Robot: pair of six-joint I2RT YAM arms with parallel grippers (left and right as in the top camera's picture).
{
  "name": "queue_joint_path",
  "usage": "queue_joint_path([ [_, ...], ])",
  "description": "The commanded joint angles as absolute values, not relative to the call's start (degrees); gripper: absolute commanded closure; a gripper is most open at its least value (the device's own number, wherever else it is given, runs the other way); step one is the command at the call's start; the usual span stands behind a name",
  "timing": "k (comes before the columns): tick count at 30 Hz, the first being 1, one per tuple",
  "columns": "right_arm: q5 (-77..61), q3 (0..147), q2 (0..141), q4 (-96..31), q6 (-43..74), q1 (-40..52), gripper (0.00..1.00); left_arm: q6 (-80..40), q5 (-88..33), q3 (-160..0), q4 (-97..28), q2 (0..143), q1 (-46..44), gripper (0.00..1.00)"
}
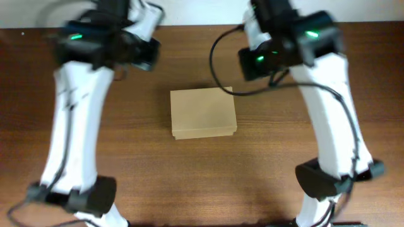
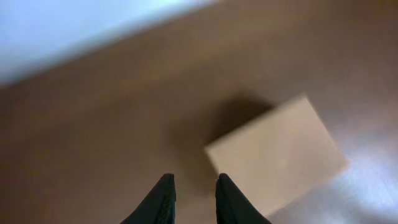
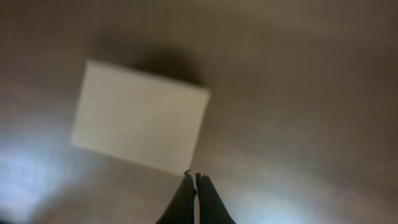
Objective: Pack container
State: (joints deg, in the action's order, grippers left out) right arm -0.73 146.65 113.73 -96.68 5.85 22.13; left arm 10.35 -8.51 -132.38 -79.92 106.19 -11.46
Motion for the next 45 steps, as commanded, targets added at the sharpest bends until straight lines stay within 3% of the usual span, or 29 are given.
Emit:
queue_joint_path([
  [1,10.9,153.6,106.6,-97.3,9.5,22.9,0.93,9.5,-2.9,-140.6,-83.8,102.6,-8.8,0.78],
  [5,11.0,150.5,96.3,-97.3,10.0,20.9,0.92,8.6,-3.0,-137.4,-84.6,98.0,-3.4,0.78],
  [12,12.0,121.8,68.9,-94.7,11.1,13.7,0.89,8.7,-5.1,-108.9,-73.6,81.7,2.3,0.73],
  [14,14.2,113.9,62.0,-94.3,12.6,13.8,0.88,8.7,-5.0,-98.7,-68.9,76.0,2.3,0.64],
  [17,14.3,102.0,51.3,-94.0,14.3,13.8,0.86,8.6,-5.0,-82.2,-59.3,64.4,2.3,0.31],
  [19,14.2,98.6,48.2,-94.0,14.3,13.8,0.86,8.6,-5.1,-75.8,-55.0,59.2,2.3,0.00],
  [20,14.3,97.2,47.0,-93.5,14.2,13.8,0.77,8.7,-5.0,-73.3,-53.3,57.1,2.3,0.00],
  [21,14.3,96.3,46.1,-92.6,14.2,13.8,0.61,8.7,-4.9,-70.7,-51.8,55.2,2.3,0.00],
  [23,14.2,95.7,45.3,-91.4,14.2,13.8,0.01,8.7,-4.9,-68.1,-50.9,53.2,2.3,0.00],
  [45,14.2,95.7,45.4,-91.1,14.2,13.8,0.01,8.6,-4.9,-66.3,-52.7,55.0,2.3,0.00],
])
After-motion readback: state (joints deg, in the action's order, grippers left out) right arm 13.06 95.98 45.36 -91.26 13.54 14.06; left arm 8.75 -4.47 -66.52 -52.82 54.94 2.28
